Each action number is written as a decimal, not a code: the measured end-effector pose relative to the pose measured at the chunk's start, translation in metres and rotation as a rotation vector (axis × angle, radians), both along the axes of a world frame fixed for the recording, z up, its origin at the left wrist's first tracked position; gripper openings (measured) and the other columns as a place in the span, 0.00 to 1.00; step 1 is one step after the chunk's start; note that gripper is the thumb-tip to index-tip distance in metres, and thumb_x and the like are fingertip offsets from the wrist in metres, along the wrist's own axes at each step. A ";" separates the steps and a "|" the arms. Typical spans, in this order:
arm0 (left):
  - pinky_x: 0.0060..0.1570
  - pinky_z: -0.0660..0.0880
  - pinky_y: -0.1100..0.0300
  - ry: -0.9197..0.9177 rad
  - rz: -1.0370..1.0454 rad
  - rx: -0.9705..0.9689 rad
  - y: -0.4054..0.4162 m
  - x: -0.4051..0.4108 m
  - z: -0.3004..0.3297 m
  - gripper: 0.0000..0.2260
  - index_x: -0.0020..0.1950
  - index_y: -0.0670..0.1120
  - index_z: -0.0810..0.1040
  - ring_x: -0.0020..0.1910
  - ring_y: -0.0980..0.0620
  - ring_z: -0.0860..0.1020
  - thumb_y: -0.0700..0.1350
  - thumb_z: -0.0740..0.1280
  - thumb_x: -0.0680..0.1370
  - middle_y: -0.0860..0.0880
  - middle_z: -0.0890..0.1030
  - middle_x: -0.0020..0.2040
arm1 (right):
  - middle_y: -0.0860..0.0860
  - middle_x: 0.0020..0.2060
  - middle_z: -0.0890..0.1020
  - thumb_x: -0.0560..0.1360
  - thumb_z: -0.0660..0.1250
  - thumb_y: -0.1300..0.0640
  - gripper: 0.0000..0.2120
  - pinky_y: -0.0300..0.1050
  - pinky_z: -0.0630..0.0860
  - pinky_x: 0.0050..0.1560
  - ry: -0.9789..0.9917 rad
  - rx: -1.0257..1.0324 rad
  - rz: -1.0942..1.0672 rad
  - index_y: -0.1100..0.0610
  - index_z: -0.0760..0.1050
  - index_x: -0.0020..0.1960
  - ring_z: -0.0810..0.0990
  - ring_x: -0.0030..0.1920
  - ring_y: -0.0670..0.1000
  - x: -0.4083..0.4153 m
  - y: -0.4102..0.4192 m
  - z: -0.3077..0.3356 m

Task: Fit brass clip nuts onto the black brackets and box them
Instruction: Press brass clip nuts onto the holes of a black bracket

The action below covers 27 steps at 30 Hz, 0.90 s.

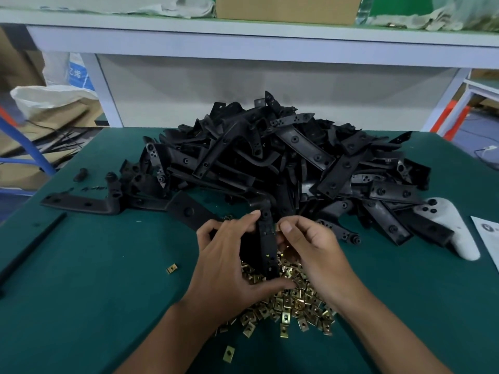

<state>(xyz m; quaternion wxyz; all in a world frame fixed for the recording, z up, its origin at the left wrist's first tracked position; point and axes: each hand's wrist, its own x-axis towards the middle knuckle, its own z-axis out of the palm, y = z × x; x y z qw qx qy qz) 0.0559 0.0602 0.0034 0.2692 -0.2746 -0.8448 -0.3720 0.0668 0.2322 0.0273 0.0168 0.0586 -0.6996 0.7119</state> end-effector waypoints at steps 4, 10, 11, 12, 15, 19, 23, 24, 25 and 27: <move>0.66 0.56 0.62 0.001 -0.008 0.001 -0.001 0.000 -0.001 0.46 0.73 0.46 0.65 0.65 0.75 0.61 0.74 0.67 0.66 0.62 0.70 0.58 | 0.44 0.36 0.82 0.76 0.67 0.47 0.12 0.32 0.74 0.41 0.009 0.034 -0.001 0.55 0.82 0.47 0.80 0.39 0.41 0.002 0.001 0.001; 0.66 0.55 0.63 0.013 -0.020 -0.011 0.002 0.000 0.001 0.44 0.72 0.45 0.67 0.66 0.76 0.58 0.75 0.65 0.68 0.59 0.71 0.58 | 0.45 0.36 0.82 0.76 0.68 0.43 0.13 0.32 0.75 0.42 -0.023 0.046 -0.021 0.52 0.84 0.47 0.80 0.39 0.42 0.002 0.000 -0.001; 0.66 0.55 0.63 0.013 -0.020 -0.012 0.002 0.000 0.001 0.44 0.72 0.45 0.67 0.66 0.76 0.58 0.74 0.66 0.67 0.59 0.71 0.58 | 0.45 0.36 0.82 0.76 0.68 0.44 0.12 0.32 0.75 0.42 -0.022 0.030 -0.025 0.51 0.84 0.46 0.80 0.39 0.42 0.002 0.000 -0.001; 0.67 0.55 0.63 0.015 -0.018 -0.014 0.001 0.000 0.002 0.44 0.72 0.45 0.67 0.66 0.76 0.58 0.73 0.67 0.67 0.60 0.71 0.58 | 0.45 0.36 0.83 0.77 0.68 0.45 0.11 0.31 0.75 0.42 -0.022 0.012 -0.026 0.50 0.84 0.46 0.81 0.39 0.42 0.002 0.000 -0.001; 0.67 0.55 0.63 0.017 -0.013 -0.018 0.001 0.000 0.002 0.43 0.72 0.44 0.67 0.66 0.76 0.59 0.73 0.67 0.68 0.61 0.70 0.57 | 0.48 0.39 0.85 0.78 0.68 0.46 0.11 0.33 0.76 0.43 -0.026 -0.010 -0.023 0.51 0.84 0.47 0.82 0.41 0.45 0.001 0.000 0.000; 0.68 0.54 0.64 0.017 -0.006 -0.018 0.001 0.001 0.003 0.43 0.72 0.45 0.66 0.65 0.76 0.59 0.73 0.66 0.69 0.62 0.69 0.57 | 0.48 0.39 0.84 0.77 0.69 0.42 0.12 0.35 0.75 0.39 -0.034 0.008 -0.028 0.49 0.84 0.48 0.81 0.41 0.45 0.000 0.001 0.001; 0.67 0.54 0.64 0.017 -0.006 -0.026 0.001 0.000 0.004 0.43 0.72 0.44 0.67 0.62 0.73 0.62 0.72 0.67 0.68 0.59 0.71 0.57 | 0.48 0.39 0.84 0.74 0.69 0.40 0.13 0.35 0.74 0.36 -0.037 0.001 -0.035 0.49 0.84 0.47 0.79 0.39 0.46 -0.001 0.003 0.002; 0.67 0.54 0.64 0.021 -0.007 -0.028 0.001 0.001 0.004 0.43 0.72 0.44 0.67 0.60 0.71 0.64 0.72 0.67 0.68 0.60 0.71 0.57 | 0.48 0.39 0.84 0.74 0.69 0.40 0.14 0.35 0.74 0.36 -0.035 0.006 -0.035 0.49 0.84 0.47 0.79 0.39 0.45 -0.001 0.004 0.002; 0.68 0.54 0.64 0.026 -0.007 -0.031 0.000 0.001 0.004 0.43 0.72 0.44 0.67 0.59 0.67 0.66 0.72 0.67 0.68 0.61 0.71 0.56 | 0.48 0.39 0.84 0.73 0.69 0.39 0.14 0.35 0.74 0.36 -0.034 0.014 -0.034 0.49 0.84 0.47 0.79 0.39 0.45 -0.001 0.003 0.001; 0.68 0.54 0.65 0.041 -0.004 -0.038 0.001 0.001 0.004 0.43 0.72 0.43 0.68 0.58 0.63 0.69 0.72 0.67 0.68 0.61 0.71 0.56 | 0.47 0.38 0.84 0.73 0.70 0.38 0.15 0.35 0.74 0.37 -0.036 0.028 -0.032 0.49 0.84 0.47 0.79 0.39 0.45 0.000 0.002 0.000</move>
